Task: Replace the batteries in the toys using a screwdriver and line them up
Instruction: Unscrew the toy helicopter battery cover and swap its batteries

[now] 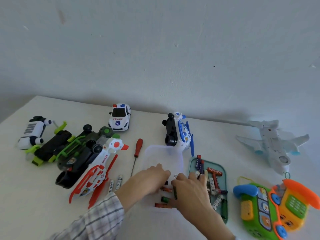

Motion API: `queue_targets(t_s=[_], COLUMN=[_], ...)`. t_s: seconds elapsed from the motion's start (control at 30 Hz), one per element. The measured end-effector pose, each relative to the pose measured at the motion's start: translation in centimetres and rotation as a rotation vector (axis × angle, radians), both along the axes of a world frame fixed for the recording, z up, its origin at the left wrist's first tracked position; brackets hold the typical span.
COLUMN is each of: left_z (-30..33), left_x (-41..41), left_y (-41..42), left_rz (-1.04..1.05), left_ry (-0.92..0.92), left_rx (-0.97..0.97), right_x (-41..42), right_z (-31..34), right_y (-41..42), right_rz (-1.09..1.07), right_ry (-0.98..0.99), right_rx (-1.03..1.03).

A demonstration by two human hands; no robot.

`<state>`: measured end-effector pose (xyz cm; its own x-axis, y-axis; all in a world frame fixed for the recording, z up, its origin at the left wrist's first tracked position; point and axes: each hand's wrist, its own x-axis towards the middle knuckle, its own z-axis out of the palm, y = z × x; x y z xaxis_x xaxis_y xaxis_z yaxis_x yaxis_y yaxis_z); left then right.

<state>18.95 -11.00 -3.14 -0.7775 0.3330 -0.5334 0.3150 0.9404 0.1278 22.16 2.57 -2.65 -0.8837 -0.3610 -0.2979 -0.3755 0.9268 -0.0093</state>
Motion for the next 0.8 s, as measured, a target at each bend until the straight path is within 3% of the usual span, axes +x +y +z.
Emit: queue_targets(t_s=[0.37, 0.67, 0.8], left_z=[-0.2, 0.2, 0.7], left_x=[0.6, -0.6, -1.3], left_y=[-0.3, -1.3, -2.1], left_rz=[0.003, 0.021, 0.125], left_ry=[0.115, 0.263, 0.310], left_rx=[0.025, 0.099, 0.255], right_x=[-1.0, -0.5, -0.5], right_z=[-0.9, -0.2, -0.1], right_y=[-1.1, -2.3, -2.8], right_rz=[-0.061, -0.138, -0.124], right_ry=[-0.106, -0.069, -0.061], right_rx=[-0.116, -0.030, 0.045])
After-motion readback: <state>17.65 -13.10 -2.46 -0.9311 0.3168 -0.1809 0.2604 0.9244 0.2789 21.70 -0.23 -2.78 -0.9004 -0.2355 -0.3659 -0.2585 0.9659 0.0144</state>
